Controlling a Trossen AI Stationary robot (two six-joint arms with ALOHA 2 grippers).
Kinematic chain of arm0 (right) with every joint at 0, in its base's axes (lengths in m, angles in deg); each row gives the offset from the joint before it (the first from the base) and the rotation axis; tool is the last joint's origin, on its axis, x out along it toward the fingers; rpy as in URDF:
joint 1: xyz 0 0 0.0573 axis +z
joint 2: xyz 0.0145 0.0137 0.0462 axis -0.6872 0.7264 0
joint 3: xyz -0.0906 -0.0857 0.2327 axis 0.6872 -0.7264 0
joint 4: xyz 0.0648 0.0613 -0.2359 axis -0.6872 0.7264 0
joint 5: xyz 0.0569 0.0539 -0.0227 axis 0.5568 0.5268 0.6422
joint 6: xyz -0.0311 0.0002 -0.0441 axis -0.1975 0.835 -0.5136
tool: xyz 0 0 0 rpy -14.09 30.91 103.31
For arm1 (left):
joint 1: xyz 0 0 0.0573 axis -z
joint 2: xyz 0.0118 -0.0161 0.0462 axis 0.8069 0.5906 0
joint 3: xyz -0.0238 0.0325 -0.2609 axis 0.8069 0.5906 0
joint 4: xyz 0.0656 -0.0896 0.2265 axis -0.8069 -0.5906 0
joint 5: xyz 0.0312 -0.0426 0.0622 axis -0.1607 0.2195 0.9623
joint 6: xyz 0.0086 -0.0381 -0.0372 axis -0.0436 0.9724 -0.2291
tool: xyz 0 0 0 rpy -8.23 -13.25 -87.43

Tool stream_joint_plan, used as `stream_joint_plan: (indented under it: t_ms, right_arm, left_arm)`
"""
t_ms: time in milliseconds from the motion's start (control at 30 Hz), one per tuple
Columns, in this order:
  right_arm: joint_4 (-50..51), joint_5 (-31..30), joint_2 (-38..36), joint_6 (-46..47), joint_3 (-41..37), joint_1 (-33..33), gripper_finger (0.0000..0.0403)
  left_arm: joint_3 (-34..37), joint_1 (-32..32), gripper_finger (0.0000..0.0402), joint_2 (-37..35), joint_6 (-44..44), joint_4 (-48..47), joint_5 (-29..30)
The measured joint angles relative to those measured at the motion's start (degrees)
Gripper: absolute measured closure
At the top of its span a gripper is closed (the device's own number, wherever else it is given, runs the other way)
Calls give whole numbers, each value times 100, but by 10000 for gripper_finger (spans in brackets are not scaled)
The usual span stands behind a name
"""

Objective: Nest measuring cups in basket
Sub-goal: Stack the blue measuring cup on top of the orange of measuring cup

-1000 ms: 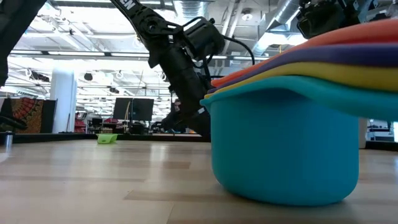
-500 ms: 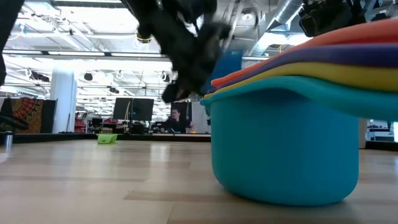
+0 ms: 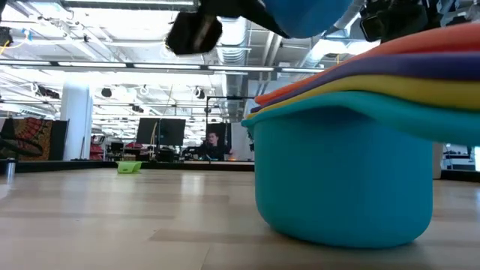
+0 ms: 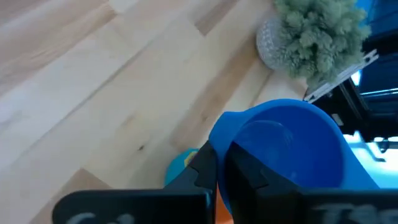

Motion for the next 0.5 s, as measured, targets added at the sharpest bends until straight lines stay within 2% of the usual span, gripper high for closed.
stream_joint_plan:
  t_ms: [100,200,333,500]
  right_arm:
    - [-9,15,0,-149,0,2,238]
    - [-30,18,-1,-222,0,3,238]
    - [-52,125,-1,-199,0,66,239]
    - [-51,144,0,-179,0,266,239]
  left_arm:
    - [-563,275,399,302,-91,-737,394]
    - [-1030,447,399,621,-55,-1431,544]
    - [-1441,528,399,975,-13,-1795,689]
    - [-1785,528,397,1352,-236,-1712,691]
